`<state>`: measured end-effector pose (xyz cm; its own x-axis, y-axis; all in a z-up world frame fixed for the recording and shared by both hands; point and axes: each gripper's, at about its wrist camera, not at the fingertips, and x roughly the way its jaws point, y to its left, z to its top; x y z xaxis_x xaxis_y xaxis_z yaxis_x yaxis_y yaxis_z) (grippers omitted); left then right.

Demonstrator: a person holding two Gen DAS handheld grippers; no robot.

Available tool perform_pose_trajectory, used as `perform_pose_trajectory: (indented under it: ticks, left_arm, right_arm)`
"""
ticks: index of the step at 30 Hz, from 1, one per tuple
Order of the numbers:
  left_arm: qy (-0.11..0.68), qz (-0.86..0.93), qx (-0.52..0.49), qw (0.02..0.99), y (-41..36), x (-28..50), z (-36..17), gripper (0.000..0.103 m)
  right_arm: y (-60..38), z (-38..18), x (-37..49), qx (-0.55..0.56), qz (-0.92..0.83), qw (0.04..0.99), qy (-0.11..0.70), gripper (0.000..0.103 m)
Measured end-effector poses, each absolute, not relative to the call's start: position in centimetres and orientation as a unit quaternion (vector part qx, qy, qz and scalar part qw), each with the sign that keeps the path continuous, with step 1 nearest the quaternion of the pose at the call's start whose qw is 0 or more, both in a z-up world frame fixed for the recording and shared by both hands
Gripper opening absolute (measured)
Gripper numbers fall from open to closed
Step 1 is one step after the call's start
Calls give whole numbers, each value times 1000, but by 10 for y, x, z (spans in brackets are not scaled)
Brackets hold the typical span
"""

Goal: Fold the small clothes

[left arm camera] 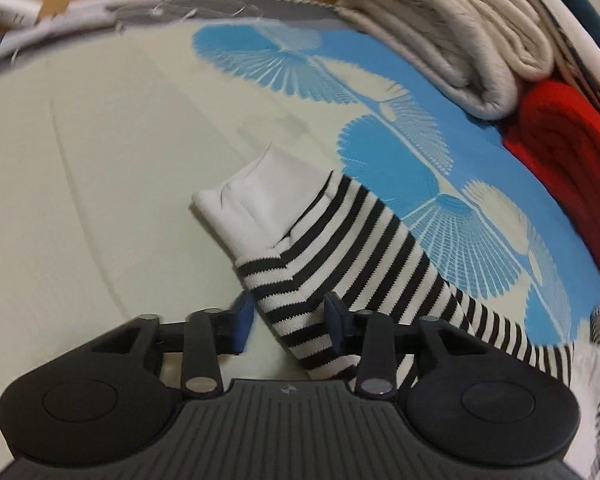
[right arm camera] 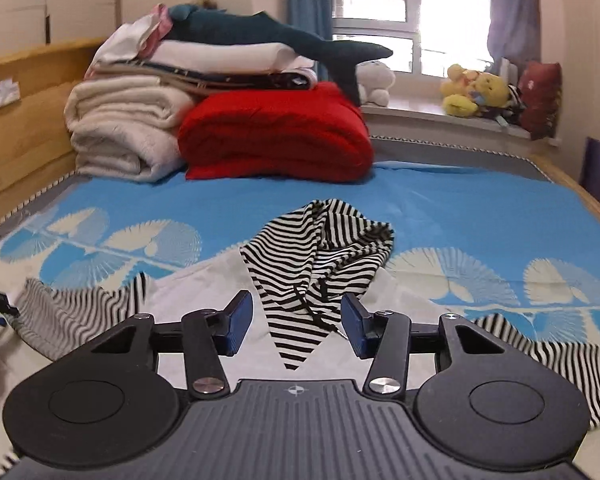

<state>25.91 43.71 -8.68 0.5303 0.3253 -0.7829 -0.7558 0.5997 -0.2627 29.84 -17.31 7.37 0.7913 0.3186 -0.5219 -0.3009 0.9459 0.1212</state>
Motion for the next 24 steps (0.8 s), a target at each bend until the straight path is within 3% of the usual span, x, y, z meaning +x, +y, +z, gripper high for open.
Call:
perform_pose_trajectory:
  ticks: [1,5,11,14,17,20,24]
  left_arm:
    - [355,333,-306,818,435,260,-86,0]
    - [314,340,-248,851,393,286,-45,1]
    - [258,139,-183,938,242,315,34,1]
    - [284,-11,-188,940,150,317,46,1]
    - [354,-168,-183,901,76,317,41,9]
    - [354,-167,-165,905,60,312,40,14]
    - [370,-56,-142,916,95,331,32,14]
  right_arm:
    - [-172,67,300,10,160,947,280,51]
    - [-173,44,320,28,144,933,329,51]
    - [-192,29,335,70,129,919,366,51]
    - [-203,24,341,106,120,910,384,49]
    - [-215,17,348,139,100,900,401,49]
    - [-230,6,355,176,71,889,417,50]
    - [-250,-14,365,235,34,866,440,49]
